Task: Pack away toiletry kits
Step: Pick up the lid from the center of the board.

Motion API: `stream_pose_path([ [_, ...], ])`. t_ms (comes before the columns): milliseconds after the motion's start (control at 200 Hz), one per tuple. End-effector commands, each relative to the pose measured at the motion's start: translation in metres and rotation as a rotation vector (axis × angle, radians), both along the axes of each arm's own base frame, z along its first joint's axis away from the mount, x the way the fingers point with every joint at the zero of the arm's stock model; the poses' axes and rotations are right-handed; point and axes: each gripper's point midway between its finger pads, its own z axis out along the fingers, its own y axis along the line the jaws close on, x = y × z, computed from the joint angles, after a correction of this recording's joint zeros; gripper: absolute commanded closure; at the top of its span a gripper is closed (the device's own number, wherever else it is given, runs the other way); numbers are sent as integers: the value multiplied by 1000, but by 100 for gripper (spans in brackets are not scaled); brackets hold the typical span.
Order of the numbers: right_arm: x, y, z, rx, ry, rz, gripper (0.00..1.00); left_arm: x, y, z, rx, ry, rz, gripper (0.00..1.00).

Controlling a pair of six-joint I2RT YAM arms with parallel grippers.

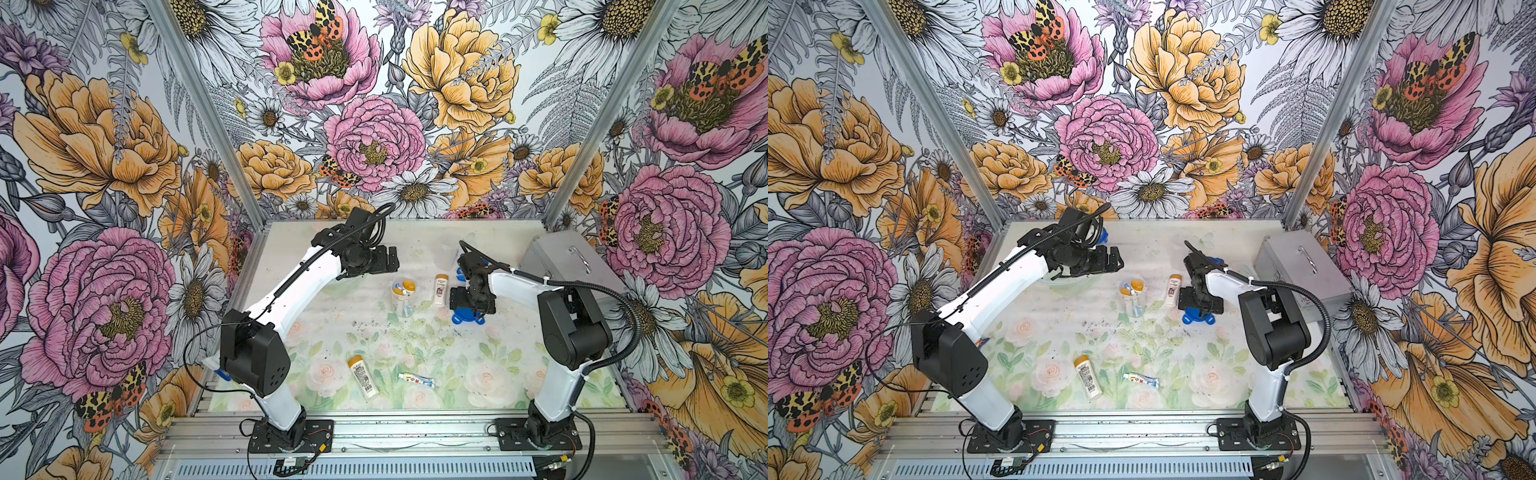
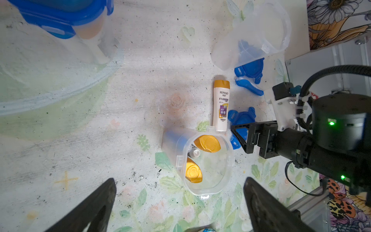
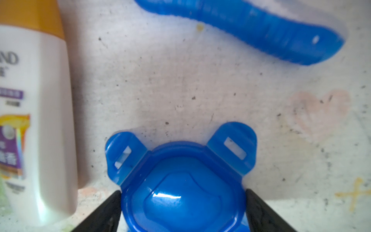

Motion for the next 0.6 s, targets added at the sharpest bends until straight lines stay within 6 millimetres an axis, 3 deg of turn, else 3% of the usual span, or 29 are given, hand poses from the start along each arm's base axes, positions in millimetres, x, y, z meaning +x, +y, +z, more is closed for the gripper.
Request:
stream_pose_path([
  [0, -19, 2, -16, 0, 78, 22, 7, 3, 2, 16, -48, -39, 15, 2],
  [295, -24, 3, -19, -11, 83, 34, 15, 1, 11, 15, -47, -35, 35, 2],
  [595, -30, 6, 15, 3, -8, 57, 21, 4, 24, 12, -41, -36, 52, 1],
])
